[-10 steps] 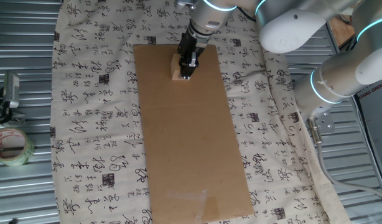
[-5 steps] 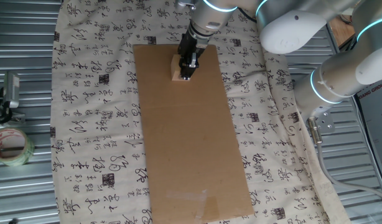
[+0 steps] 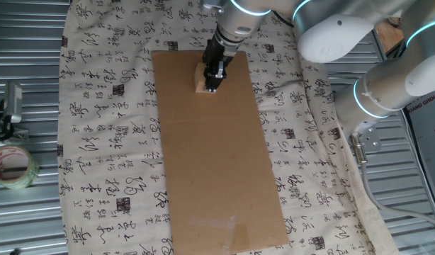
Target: Hold a small block with the gripper and sweep it from left to right on the table
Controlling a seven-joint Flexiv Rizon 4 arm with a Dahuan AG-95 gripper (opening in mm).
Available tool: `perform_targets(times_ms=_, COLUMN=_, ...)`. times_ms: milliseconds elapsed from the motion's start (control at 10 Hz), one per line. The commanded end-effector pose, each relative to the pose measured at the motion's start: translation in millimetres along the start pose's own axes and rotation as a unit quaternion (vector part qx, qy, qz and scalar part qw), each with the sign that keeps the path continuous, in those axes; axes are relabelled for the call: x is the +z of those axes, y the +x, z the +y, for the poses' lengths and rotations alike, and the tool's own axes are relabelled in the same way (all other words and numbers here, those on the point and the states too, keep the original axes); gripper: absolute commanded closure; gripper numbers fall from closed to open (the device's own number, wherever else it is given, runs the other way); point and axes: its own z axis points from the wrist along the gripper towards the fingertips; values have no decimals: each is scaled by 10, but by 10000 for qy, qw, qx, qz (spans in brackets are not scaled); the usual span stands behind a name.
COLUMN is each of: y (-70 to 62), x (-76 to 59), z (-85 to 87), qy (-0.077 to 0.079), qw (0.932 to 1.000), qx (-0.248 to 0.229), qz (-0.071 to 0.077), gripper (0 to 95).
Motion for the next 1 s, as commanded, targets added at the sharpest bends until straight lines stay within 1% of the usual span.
perform_targets(times_ms=100, y=6, x=-1, z=-9, qy=-54, qw=10000, qx=4, qz=-20, gripper=950)
perform_targets(times_ms=300, y=16, x=35, z=31, qy=-56, qw=10000, qx=-14, qz=-62, gripper=950)
perform_targets(times_ms=400, y=17, x=34, z=35, qy=46, qw=9999, qx=-97, qz=-24, gripper=950)
perform_targets(times_ms=500, y=18, x=17, z=39, qy=20, qw=9999, qx=-113, qz=8, gripper=950)
perform_targets(times_ms=600, y=20, x=-2, z=43, qy=-55, qw=9999, qx=-105, qz=37, gripper=950)
perform_targets(times_ms=700, y=21, x=-13, z=47, qy=-223, qw=9997, qx=-65, qz=25, gripper=950)
perform_targets(times_ms=800, y=19, x=-14, z=51, qy=-256, qw=9997, qx=-57, qz=3, gripper=950)
perform_targets(times_ms=1000, y=10, x=3, z=73, qy=-137, qw=9999, qx=-73, qz=21, gripper=950)
